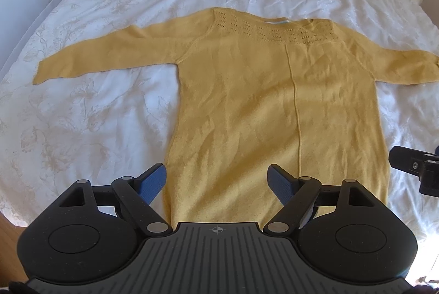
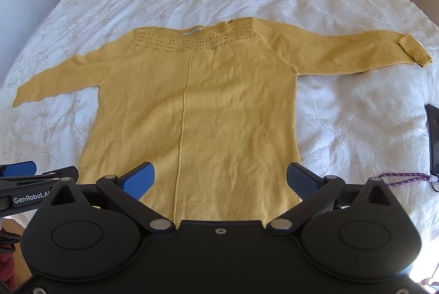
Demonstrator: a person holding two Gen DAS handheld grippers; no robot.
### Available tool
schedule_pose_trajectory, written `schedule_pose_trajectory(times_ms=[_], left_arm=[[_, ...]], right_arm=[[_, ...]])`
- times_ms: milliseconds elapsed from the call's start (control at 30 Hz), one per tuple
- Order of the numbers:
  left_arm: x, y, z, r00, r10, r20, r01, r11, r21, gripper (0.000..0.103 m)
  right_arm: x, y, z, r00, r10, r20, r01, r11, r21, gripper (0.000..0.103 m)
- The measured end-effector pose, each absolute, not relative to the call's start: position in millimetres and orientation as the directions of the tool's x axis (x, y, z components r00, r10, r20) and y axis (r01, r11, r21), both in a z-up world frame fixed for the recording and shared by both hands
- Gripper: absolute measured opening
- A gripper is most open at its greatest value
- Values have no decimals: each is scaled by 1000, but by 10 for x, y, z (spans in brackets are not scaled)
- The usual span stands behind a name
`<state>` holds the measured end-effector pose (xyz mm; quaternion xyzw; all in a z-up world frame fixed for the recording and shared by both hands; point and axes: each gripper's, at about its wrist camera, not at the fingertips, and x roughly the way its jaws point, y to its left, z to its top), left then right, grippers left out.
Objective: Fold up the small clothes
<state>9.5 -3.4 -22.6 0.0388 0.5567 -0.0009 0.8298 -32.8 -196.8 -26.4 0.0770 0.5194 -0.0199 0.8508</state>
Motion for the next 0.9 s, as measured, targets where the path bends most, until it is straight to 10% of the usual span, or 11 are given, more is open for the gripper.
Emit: schedule_pose_trajectory(times_ms=[900], left_arm=[[105, -6, -288, 357, 39, -933, 59, 996, 65, 80]], right_arm=[[-320, -1867, -271, 453, 30, -891, 109, 990, 89, 102]])
